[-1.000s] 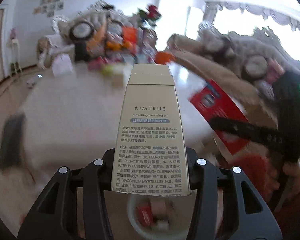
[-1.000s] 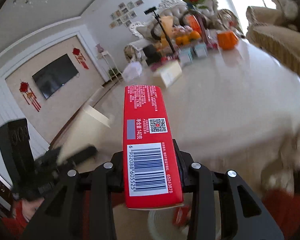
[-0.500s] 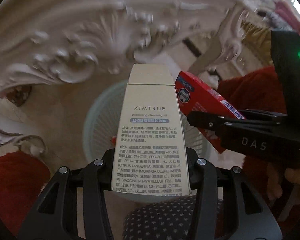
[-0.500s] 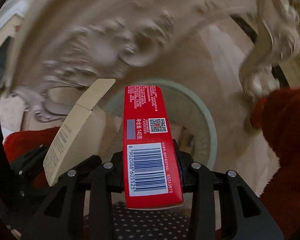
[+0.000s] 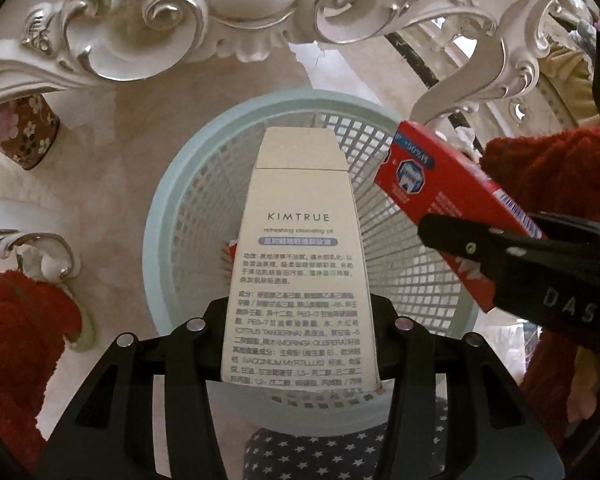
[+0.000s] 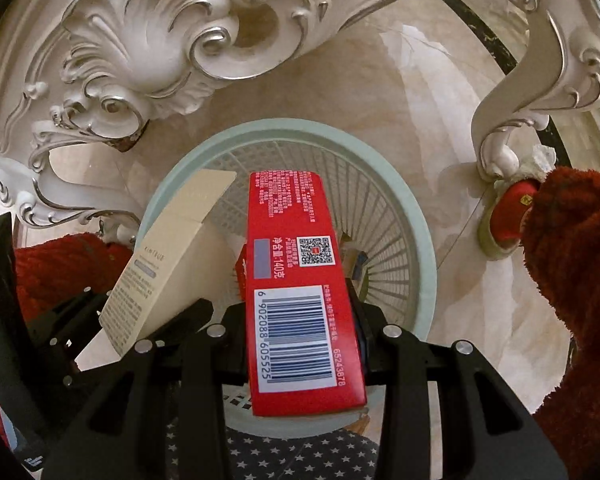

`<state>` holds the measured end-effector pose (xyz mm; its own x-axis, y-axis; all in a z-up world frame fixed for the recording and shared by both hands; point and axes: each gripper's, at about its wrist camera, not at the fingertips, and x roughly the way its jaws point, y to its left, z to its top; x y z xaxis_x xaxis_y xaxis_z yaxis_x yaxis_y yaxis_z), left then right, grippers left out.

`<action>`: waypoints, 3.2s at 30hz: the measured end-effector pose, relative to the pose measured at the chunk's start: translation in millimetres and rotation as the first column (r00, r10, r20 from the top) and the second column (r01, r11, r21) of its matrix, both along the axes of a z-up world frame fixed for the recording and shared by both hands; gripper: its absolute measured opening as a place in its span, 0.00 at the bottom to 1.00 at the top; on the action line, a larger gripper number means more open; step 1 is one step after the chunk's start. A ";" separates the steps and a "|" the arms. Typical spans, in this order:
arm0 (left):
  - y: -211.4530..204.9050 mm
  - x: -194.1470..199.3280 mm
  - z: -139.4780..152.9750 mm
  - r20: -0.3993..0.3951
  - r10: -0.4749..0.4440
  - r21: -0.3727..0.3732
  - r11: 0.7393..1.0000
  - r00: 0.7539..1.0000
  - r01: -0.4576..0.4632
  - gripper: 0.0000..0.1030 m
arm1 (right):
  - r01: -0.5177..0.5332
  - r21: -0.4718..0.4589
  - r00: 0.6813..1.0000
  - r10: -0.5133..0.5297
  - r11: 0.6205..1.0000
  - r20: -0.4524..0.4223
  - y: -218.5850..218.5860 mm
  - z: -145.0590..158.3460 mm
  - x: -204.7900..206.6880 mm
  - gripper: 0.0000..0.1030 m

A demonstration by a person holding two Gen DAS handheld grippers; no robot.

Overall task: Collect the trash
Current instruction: 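Carry KIMTRUE box and red box to the wastebasket and open both tools, then grasp the cream leaflet box with the left tool while the right tool grasps the teal box, then carry both boxes to the wastebasket and open both tools to drop them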

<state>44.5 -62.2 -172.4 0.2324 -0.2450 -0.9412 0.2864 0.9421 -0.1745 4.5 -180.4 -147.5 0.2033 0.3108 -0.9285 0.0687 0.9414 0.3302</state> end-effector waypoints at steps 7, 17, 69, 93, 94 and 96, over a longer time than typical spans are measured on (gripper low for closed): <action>-2.0 2.4 4.1 0.038 0.010 0.058 0.998 0.999 -0.013 0.74 | 0.020 -0.046 1.000 -0.019 0.999 0.016 -0.1 2.7 5.4 0.69; 0.4 1.4 0.3 0.034 0.007 0.101 0.995 0.999 -0.010 0.74 | 0.070 -0.040 0.998 -0.070 0.997 -0.001 -11.6 -1.8 7.1 0.70; 33.5 362.5 254.1 0.353 0.081 0.029 0.995 0.932 -0.098 0.74 | 0.107 -0.043 0.874 -0.074 0.993 0.480 -59.1 225.4 473.2 0.79; 37.2 368.9 244.0 0.374 0.010 -0.033 0.999 0.927 0.002 0.46 | 0.108 -0.087 0.921 -0.066 0.990 0.384 -44.7 188.8 520.9 0.46; 41.5 367.3 245.5 0.378 0.025 -0.057 0.998 0.926 -0.003 0.46 | 0.100 -0.082 0.917 -0.060 0.992 0.394 -45.3 193.4 509.3 0.46; 49.7 367.2 246.6 0.373 0.053 -0.093 0.995 0.926 -0.019 0.46 | 0.082 -0.053 0.912 -0.053 0.995 0.407 -47.8 201.2 485.2 0.46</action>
